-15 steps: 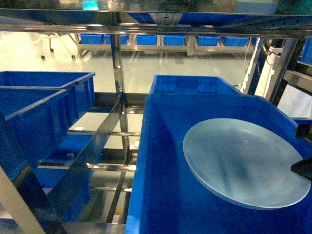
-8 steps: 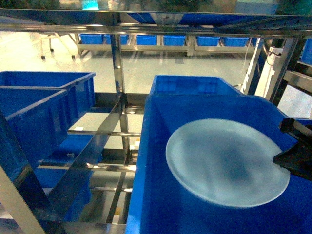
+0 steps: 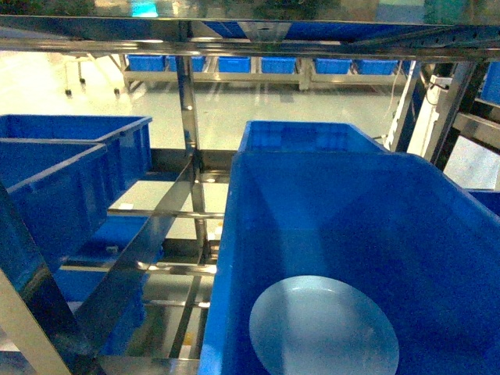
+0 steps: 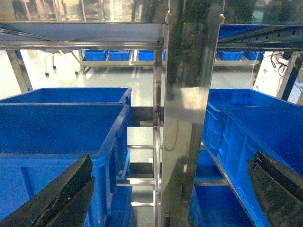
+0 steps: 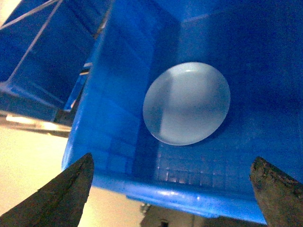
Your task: Place blue tray on left shelf second layer neatly
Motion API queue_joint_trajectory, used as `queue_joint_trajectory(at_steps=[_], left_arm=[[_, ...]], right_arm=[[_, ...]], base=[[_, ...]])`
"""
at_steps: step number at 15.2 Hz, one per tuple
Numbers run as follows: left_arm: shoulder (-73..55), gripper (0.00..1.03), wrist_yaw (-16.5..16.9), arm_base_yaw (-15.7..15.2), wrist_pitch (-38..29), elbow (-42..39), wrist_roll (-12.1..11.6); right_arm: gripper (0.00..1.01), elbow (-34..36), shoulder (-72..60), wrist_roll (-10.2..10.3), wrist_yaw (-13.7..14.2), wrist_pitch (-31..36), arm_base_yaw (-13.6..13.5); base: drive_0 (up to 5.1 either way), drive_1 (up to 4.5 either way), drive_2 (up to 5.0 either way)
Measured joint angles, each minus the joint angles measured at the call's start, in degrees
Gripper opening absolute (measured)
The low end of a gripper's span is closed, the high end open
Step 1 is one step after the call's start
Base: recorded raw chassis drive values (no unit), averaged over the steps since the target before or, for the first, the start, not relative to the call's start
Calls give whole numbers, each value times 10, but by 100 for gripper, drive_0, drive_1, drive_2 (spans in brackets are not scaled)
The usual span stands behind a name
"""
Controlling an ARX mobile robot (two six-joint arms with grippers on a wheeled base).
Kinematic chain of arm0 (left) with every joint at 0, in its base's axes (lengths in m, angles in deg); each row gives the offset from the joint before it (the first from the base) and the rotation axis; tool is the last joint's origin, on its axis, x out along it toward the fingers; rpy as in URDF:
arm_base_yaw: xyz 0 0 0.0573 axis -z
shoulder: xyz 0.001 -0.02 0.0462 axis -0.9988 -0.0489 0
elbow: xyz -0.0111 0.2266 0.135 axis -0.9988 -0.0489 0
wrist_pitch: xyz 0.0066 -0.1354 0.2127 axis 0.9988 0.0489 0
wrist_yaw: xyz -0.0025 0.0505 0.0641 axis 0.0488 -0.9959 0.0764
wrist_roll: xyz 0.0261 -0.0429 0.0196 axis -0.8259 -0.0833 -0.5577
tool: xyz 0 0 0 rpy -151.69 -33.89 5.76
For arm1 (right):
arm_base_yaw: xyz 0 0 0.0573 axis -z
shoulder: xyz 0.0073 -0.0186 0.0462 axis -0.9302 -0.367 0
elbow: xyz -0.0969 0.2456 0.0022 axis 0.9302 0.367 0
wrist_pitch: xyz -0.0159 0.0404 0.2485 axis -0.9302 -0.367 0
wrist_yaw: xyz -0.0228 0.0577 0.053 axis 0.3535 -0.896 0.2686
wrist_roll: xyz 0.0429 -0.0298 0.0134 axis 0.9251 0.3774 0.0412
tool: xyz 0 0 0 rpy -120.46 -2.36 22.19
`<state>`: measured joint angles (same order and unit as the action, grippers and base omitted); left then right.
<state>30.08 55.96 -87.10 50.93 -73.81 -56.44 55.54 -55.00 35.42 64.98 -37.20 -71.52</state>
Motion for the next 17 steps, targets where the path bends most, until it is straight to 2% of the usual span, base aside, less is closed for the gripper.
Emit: queue_joint_trajectory(at_steps=[1, 2, 3, 4, 5, 6, 7, 8, 9, 10, 11, 12, 13, 14, 17], left_arm=[[0, 98, 0, 0, 0, 0, 0], [0, 98, 0, 0, 0, 0, 0], [0, 98, 0, 0, 0, 0, 0], [0, 98, 0, 0, 0, 0, 0], [0, 98, 0, 0, 0, 0, 0], [0, 98, 0, 0, 0, 0, 0], [0, 98, 0, 0, 0, 0, 0], [0, 98, 0, 0, 2, 0, 0], [0, 98, -2, 0, -1, 0, 0], [0, 98, 1, 0, -1, 0, 0], [0, 98, 1, 0, -1, 0, 0], [0, 98, -2, -1, 0, 0, 0], [0, 98, -1, -1, 0, 0, 0], [0, 98, 0, -1, 0, 0, 0], [0, 98, 0, -1, 0, 0, 0]], right_arm=[[97, 0, 72, -63, -15, -52, 6], [98, 0, 138, -136, -23, -134, 14], [98, 0, 170, -176, -26, -197, 16], [98, 4, 185, -191, -28, -232, 3], [98, 9, 184, -198, -28, -230, 0], [95, 30, 196, -200, 7, -154, -12], [84, 115, 272, -202, 135, 20, -55], [72, 193, 351, -205, 226, 150, -65], [61, 218, 368, -205, 289, 229, -45], [48, 228, 378, -204, 277, 270, -17], [37, 237, 393, -206, 232, 270, 19], [26, 245, 400, -205, 232, 268, 35], [11, 256, 411, -205, 225, 264, 33], [2, 263, 420, -206, 226, 262, 31], [2, 276, 446, -206, 226, 254, 31]], base=[[0, 0, 0], [0, 0, 0], [0, 0, 0], [0, 0, 0], [0, 0, 0], [0, 0, 0], [0, 0, 0], [0, 0, 0], [0, 0, 0], [0, 0, 0], [0, 0, 0], [0, 0, 0], [0, 0, 0], [0, 0, 0], [0, 0, 0]])
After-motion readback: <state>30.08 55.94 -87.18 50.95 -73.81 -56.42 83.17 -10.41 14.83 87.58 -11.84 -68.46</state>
